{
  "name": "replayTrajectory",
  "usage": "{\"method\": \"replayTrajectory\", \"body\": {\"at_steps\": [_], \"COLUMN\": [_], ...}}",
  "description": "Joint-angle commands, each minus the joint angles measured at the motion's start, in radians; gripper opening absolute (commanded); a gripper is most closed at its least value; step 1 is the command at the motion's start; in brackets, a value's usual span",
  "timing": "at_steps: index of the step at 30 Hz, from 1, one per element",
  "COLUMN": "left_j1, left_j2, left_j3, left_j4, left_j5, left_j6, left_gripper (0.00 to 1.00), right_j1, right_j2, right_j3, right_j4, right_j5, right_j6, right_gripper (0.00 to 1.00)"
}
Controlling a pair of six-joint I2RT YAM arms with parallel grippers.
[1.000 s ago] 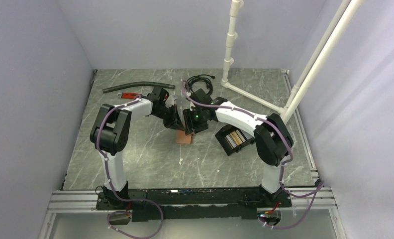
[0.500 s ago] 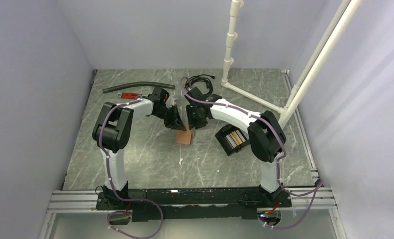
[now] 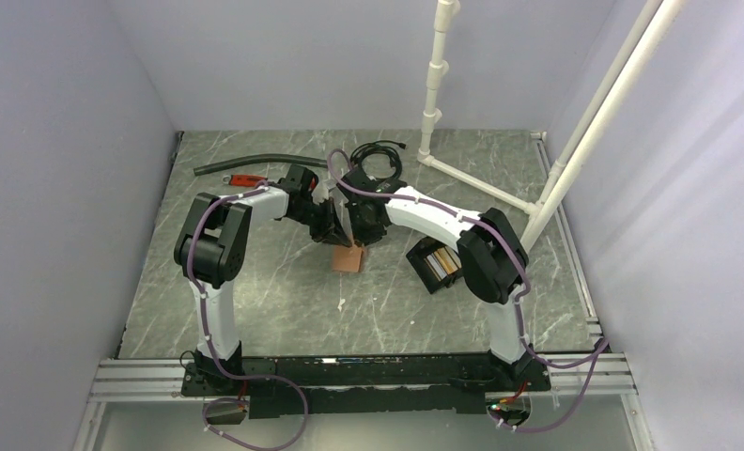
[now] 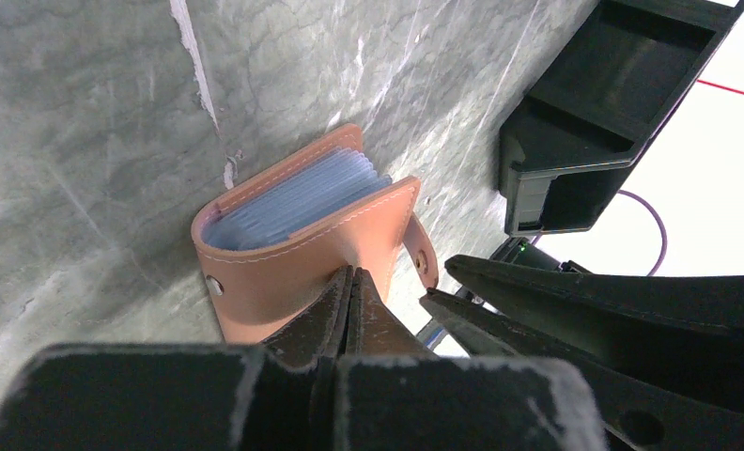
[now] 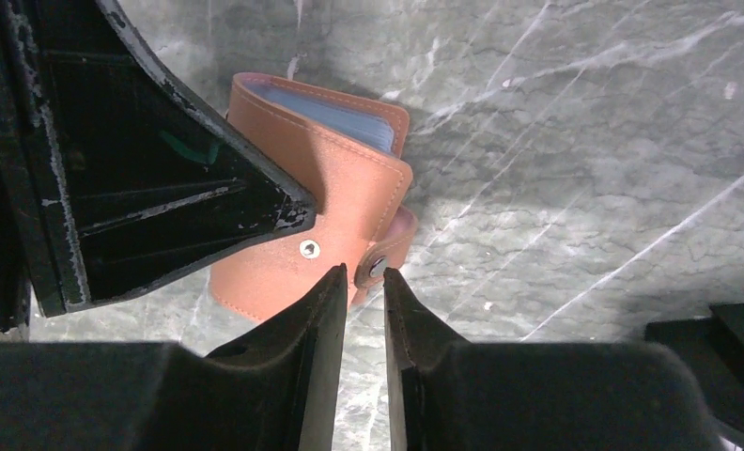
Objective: Put the credit cards into the card holder
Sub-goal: Close the card holder at the center of the board.
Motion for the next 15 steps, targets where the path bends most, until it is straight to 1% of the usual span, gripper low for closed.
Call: {"method": "replayTrajectory", "body": {"at_steps": [1, 7, 12, 15], "left_j1": [0.004, 0.004, 0.004, 0.003], "left_j2": [0.026, 0.020, 0.016, 0.014], "left_j3": [-0.020, -0.022, -0.024, -0.024], "left_j4": [-0.004, -0.004, 0.000, 0.003], "left_j5": [-0.071, -0.073, -0.071, -0.069], "left_j6": [0.017, 0.020, 0.018, 0.018], "left_gripper": [0.00, 0.00, 0.00, 0.00], "right_j1": [0.003, 0.004, 0.006, 0.007], "right_j2": [0.006, 0.023, 0.034, 0.034], "right_j3": [0.047, 0.061, 0.078, 0.080], "right_j4": [-0.041, -0.045, -0.054, -0.056], "right_j5": [0.054, 0.036, 0.030, 0.032], "right_j6": [-0.014, -0.023, -0.030, -0.028], "right_gripper": [0.24, 0.22, 0.24, 0.21]}}
